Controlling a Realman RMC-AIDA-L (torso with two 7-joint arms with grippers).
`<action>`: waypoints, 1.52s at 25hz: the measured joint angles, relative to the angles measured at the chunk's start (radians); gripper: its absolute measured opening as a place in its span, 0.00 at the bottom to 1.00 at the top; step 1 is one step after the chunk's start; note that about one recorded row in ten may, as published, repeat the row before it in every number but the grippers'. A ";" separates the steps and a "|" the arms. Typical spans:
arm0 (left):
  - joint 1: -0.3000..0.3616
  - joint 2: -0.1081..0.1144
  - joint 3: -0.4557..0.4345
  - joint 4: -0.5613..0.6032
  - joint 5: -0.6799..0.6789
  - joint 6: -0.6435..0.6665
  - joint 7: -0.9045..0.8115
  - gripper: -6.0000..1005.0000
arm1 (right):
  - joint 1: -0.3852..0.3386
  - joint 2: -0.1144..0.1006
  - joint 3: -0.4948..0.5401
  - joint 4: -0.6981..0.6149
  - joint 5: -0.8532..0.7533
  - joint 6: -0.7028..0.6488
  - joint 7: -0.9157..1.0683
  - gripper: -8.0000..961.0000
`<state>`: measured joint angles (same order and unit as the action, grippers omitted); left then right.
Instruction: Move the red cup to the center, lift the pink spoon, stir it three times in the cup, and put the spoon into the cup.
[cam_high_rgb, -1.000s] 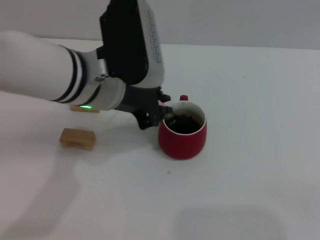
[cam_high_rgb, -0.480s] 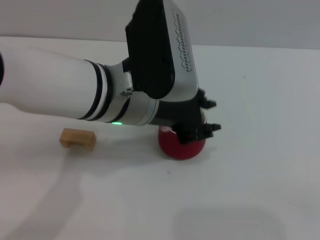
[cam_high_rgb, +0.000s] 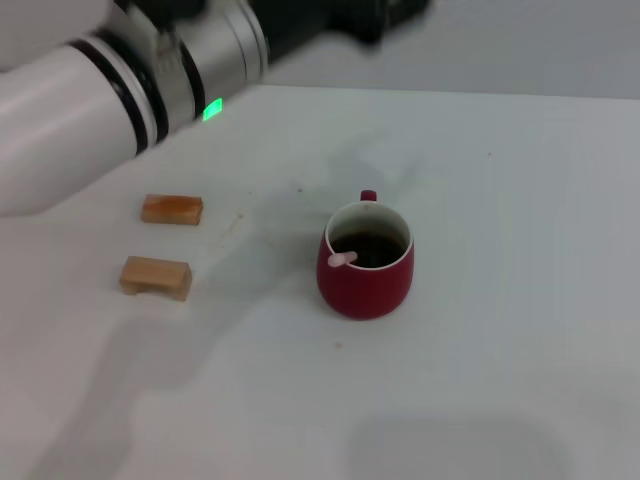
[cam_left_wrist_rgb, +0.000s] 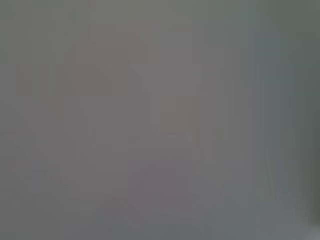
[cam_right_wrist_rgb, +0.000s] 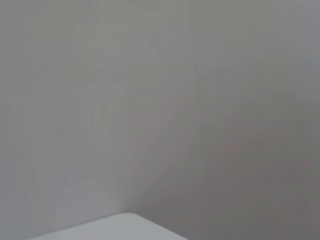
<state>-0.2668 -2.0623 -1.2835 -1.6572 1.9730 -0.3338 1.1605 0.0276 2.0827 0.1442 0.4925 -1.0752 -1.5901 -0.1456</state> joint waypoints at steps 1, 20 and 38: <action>0.000 0.000 0.013 0.015 -0.061 0.084 0.028 0.64 | 0.000 0.000 0.000 0.000 0.000 -0.007 0.000 0.01; -0.101 0.003 0.126 0.120 -0.047 0.555 -0.287 0.59 | 0.007 -0.004 -0.068 -0.001 0.000 -0.125 0.000 0.01; -0.134 -0.004 0.173 0.917 0.510 1.295 -0.928 0.52 | 0.009 -0.001 -0.104 -0.001 0.000 -0.147 0.000 0.01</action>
<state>-0.4008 -2.0668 -1.1106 -0.7402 2.4831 0.9616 0.2321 0.0369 2.0815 0.0403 0.4917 -1.0754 -1.7371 -0.1458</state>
